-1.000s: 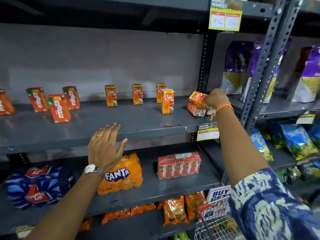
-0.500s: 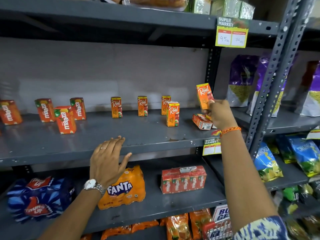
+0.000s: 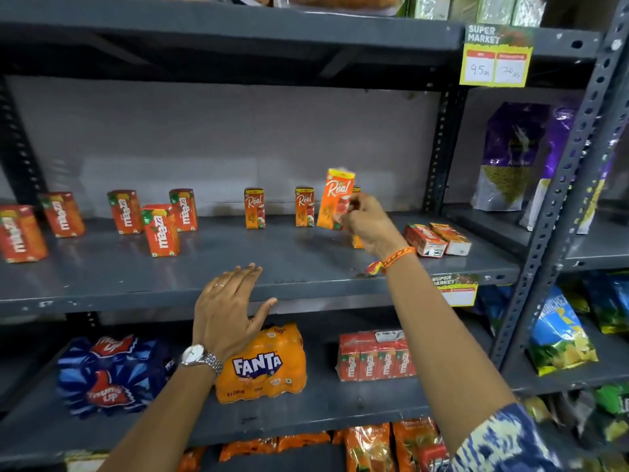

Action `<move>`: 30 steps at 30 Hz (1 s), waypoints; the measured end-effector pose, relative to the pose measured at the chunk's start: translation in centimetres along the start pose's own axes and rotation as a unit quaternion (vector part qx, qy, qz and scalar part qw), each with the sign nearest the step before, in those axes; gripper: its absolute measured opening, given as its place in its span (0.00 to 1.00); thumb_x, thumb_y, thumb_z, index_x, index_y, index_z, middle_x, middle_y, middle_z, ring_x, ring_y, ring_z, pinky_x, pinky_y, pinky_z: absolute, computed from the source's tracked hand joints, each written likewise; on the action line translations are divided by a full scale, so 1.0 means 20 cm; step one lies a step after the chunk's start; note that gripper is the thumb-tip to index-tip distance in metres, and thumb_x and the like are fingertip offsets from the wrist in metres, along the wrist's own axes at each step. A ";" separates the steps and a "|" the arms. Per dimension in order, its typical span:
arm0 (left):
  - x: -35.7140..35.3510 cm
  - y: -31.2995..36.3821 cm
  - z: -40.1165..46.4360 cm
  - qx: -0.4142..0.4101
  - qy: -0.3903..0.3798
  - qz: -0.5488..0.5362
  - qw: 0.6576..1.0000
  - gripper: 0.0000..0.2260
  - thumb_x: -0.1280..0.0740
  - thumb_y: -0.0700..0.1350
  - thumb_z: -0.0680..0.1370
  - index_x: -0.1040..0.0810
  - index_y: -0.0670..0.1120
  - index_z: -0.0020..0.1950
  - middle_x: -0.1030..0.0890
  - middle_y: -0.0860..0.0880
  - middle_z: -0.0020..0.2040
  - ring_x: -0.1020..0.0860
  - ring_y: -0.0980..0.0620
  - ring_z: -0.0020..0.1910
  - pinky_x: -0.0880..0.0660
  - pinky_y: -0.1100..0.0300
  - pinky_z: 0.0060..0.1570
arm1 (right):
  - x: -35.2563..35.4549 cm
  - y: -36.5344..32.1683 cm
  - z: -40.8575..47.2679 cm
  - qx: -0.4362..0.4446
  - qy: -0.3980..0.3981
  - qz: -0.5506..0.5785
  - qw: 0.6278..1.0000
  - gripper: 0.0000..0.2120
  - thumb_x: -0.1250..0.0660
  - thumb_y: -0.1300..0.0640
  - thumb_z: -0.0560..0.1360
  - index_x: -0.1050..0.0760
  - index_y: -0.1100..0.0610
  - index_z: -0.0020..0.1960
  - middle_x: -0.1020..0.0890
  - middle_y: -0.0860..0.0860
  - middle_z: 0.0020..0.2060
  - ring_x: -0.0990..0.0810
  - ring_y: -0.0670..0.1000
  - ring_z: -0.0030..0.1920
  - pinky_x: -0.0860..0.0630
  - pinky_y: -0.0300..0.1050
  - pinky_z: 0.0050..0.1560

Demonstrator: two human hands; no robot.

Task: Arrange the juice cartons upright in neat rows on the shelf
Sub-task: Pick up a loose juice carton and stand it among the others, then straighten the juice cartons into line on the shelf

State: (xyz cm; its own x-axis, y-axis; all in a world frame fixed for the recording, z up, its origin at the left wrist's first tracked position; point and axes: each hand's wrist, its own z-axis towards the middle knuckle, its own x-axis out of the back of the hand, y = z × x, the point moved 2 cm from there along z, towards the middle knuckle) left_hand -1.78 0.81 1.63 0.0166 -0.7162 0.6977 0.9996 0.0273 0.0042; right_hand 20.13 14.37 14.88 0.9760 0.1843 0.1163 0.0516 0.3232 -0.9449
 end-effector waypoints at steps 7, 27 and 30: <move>0.01 0.02 0.00 0.018 -0.014 -0.016 1.000 0.29 0.42 0.64 0.78 0.26 0.47 0.71 0.23 0.48 0.69 0.25 0.47 0.68 0.32 0.49 0.68 | -0.23 0.20 0.08 -0.030 -0.034 -0.118 0.992 0.17 0.32 0.66 0.75 0.28 0.59 0.63 0.20 0.54 0.56 0.22 0.52 0.57 0.23 0.48 0.60; 0.02 0.03 0.00 0.037 -0.020 -0.022 0.999 0.29 0.42 0.64 0.77 0.26 0.47 0.71 0.23 0.48 0.69 0.25 0.47 0.68 0.33 0.49 0.69 | -0.10 0.13 0.05 -0.007 -0.039 -0.208 0.977 0.24 0.32 0.60 0.76 0.35 0.58 0.71 0.24 0.56 0.65 0.24 0.56 0.65 0.25 0.47 0.59; 0.01 0.05 0.00 0.047 -0.009 -0.019 0.999 0.30 0.42 0.64 0.77 0.25 0.47 0.71 0.23 0.47 0.69 0.26 0.47 0.69 0.34 0.48 0.70 | 0.15 0.09 -0.02 0.042 0.095 -0.275 0.956 0.16 0.34 0.53 0.76 0.25 0.59 0.61 0.18 0.58 0.58 0.20 0.57 0.58 0.25 0.44 0.54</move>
State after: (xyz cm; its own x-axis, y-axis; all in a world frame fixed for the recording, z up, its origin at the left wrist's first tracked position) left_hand -0.85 0.62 1.70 -0.0232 -0.7050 0.7089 0.9931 0.0655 0.0976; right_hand 23.19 15.17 13.40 0.8275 -0.2045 0.5228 0.5583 0.3983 -0.7278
